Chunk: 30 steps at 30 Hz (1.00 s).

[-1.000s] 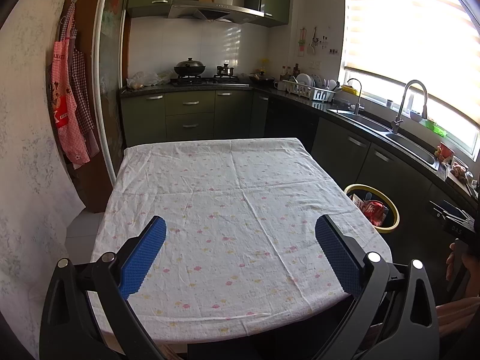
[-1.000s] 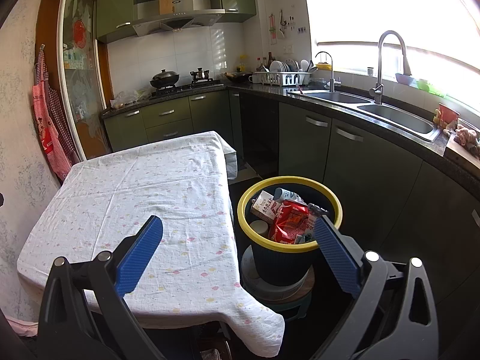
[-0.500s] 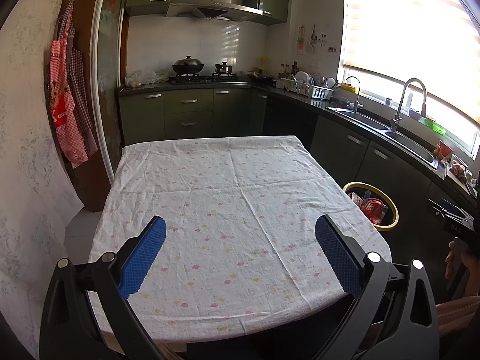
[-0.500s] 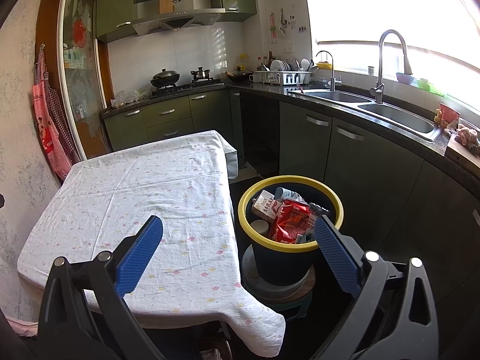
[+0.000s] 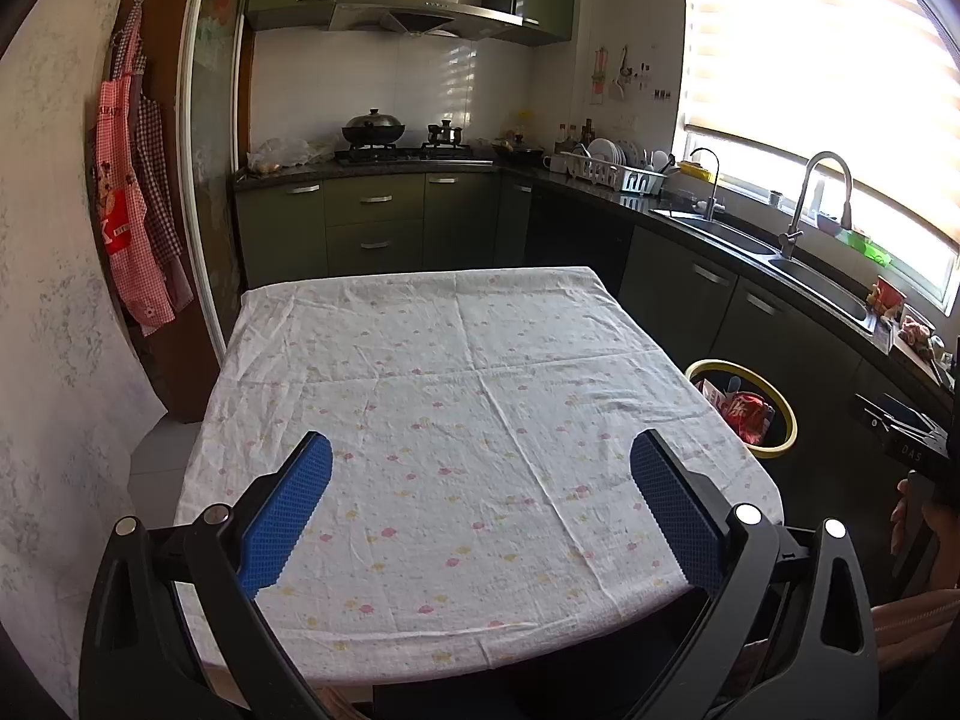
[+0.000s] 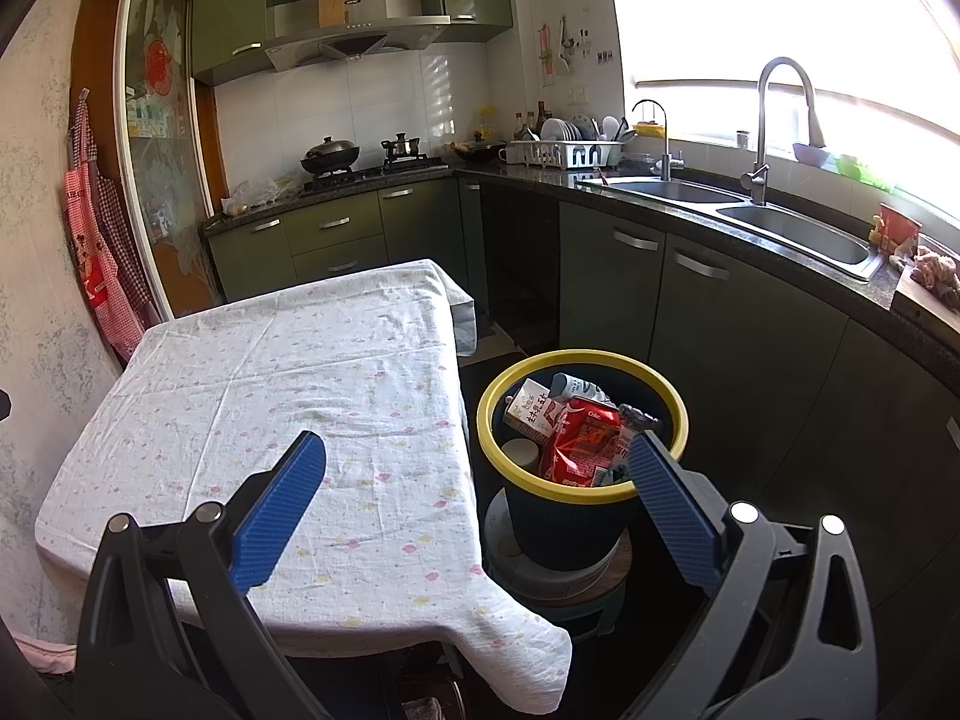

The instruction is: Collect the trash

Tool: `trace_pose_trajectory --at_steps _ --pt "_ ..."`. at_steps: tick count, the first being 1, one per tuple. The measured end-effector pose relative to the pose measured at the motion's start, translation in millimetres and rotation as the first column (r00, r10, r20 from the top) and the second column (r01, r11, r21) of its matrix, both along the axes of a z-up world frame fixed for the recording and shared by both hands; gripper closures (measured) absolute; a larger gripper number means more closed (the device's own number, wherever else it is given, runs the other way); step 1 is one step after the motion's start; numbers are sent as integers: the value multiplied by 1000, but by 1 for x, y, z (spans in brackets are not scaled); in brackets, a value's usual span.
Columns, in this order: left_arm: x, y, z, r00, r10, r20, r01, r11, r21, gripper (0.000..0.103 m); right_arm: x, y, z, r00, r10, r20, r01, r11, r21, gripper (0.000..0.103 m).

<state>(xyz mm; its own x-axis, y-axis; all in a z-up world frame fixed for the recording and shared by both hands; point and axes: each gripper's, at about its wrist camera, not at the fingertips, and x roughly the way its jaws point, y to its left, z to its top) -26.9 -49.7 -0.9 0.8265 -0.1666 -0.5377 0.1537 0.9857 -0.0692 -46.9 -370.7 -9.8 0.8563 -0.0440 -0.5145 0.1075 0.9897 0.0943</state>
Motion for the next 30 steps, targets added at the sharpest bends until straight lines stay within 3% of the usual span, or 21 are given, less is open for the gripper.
trace_pose_trajectory --at_steps 16,22,27,30 --pt "5 3 -2 1000 -3 -14 3 1000 -9 5 2 0 -2 1000 1 -5 -1 1000 2 7" --pt "3 0 0 999 3 41 -4 1000 12 5 6 1 -8 1000 5 -15 -5 1000 7 7" --pt "25 3 -8 1000 3 -23 -3 1000 -5 5 14 3 -10 1000 17 -23 -17 1000 6 7" --pt "59 10 -19 996 -13 -85 10 999 -36 5 37 7 -9 998 47 -46 -47 999 10 7"
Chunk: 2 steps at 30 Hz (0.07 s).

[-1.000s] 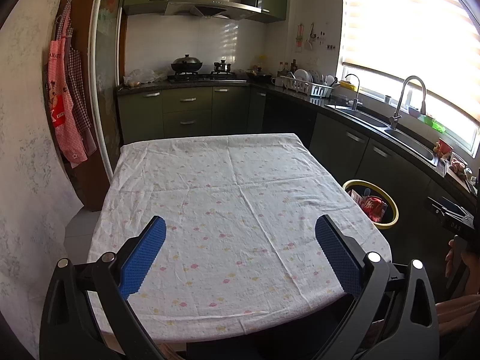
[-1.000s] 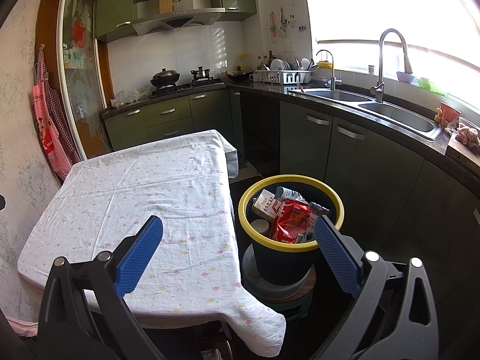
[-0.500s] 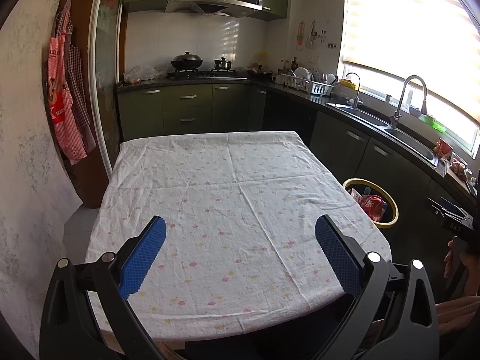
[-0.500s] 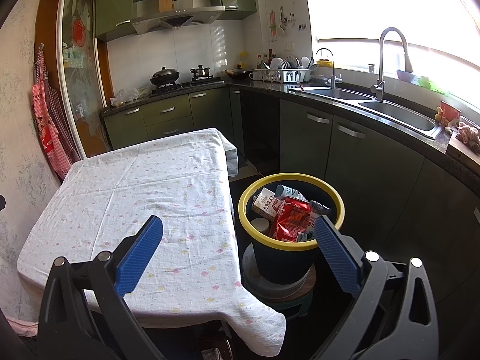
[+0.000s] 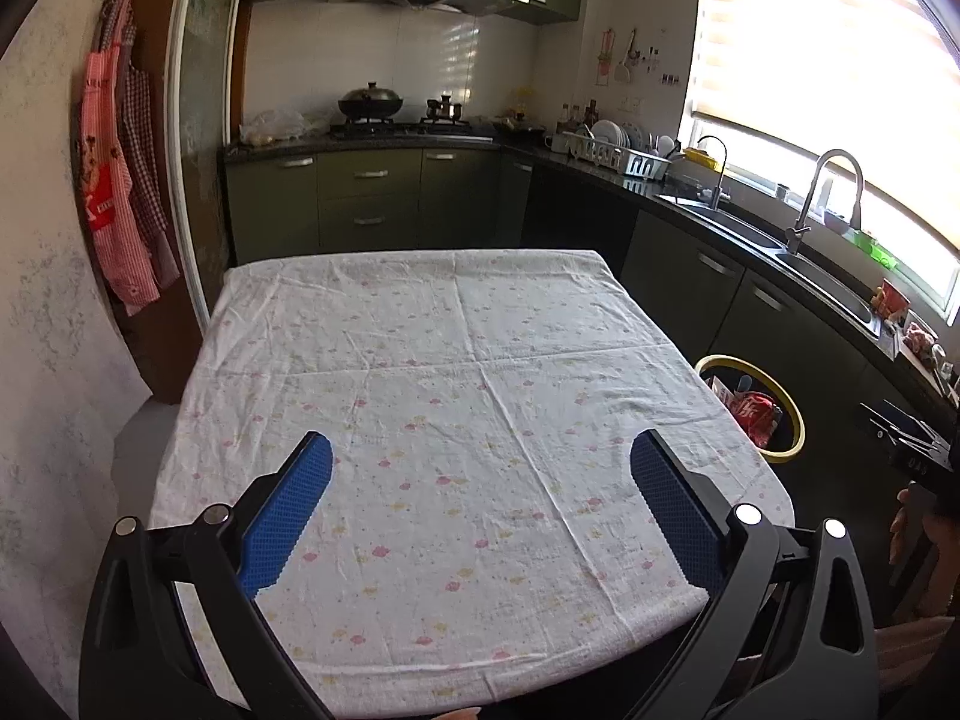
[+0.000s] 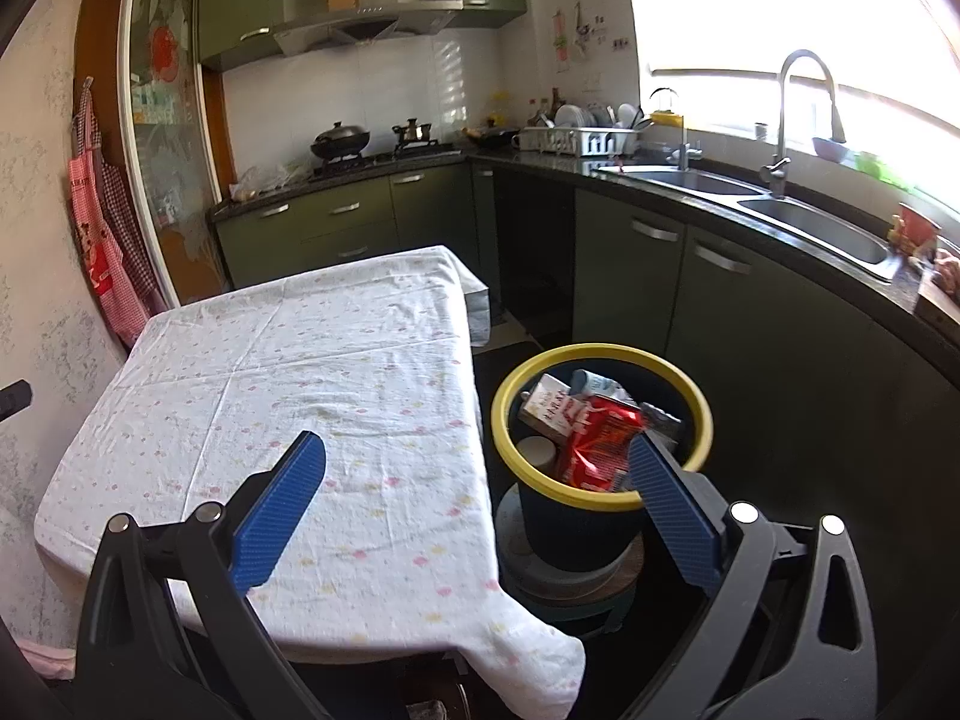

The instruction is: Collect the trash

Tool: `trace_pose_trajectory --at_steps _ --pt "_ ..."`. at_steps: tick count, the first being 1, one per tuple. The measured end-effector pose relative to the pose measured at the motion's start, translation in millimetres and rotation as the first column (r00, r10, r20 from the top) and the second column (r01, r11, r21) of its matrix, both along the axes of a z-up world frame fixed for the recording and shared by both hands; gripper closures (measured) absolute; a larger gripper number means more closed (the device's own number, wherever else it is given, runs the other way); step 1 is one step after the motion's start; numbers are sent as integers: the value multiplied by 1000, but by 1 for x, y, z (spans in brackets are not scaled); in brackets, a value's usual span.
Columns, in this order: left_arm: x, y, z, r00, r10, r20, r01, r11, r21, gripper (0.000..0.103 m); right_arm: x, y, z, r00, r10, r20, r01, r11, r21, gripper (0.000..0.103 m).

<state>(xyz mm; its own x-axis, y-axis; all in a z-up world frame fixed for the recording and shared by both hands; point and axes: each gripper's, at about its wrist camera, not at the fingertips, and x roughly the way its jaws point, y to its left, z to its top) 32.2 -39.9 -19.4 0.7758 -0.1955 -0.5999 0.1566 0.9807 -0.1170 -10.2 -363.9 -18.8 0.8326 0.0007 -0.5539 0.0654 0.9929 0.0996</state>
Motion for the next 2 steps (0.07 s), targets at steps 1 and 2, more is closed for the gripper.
trace_pose_trajectory --at_steps 1,2 --pt "12 2 -5 1000 3 -14 -3 1000 -2 5 11 2 0 1000 14 -10 -14 1000 1 7" --pt "26 4 -10 1000 9 -25 -9 1000 1 5 26 6 -1 999 34 -23 -34 999 4 7"
